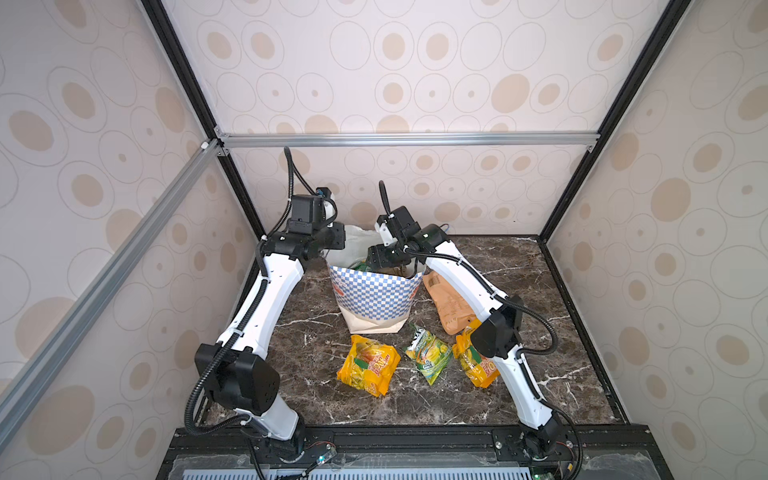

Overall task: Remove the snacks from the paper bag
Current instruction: 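Reach into the checkered bag with the right gripper and grasp the green Fox's candy bag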

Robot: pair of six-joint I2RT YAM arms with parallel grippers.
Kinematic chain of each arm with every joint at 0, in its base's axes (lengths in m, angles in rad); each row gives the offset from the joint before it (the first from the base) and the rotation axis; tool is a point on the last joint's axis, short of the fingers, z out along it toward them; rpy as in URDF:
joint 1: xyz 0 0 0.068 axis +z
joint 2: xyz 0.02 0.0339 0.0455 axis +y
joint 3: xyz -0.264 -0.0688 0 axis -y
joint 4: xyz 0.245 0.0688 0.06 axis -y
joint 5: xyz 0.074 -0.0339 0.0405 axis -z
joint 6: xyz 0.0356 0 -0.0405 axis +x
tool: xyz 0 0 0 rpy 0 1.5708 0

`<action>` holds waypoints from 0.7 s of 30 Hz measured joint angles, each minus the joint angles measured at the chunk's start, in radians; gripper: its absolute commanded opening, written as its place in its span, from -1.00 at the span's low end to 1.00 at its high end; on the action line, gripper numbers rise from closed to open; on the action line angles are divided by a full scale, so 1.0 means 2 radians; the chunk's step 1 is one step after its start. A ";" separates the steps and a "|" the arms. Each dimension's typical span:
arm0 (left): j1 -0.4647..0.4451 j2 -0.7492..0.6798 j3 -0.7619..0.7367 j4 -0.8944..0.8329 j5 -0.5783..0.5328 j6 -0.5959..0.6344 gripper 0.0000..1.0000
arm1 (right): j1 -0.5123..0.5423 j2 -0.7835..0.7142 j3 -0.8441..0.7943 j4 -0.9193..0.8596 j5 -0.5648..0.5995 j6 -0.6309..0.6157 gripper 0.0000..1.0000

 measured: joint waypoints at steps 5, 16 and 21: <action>0.000 0.000 0.000 0.002 0.019 0.001 -1.00 | 0.002 0.015 -0.028 0.009 -0.006 0.000 0.52; 0.002 0.000 0.000 0.008 0.058 0.000 -1.00 | 0.018 0.055 -0.066 0.033 -0.014 0.012 0.68; 0.002 -0.005 -0.007 0.018 0.078 -0.001 -1.00 | 0.019 0.076 -0.066 0.048 -0.014 0.031 0.72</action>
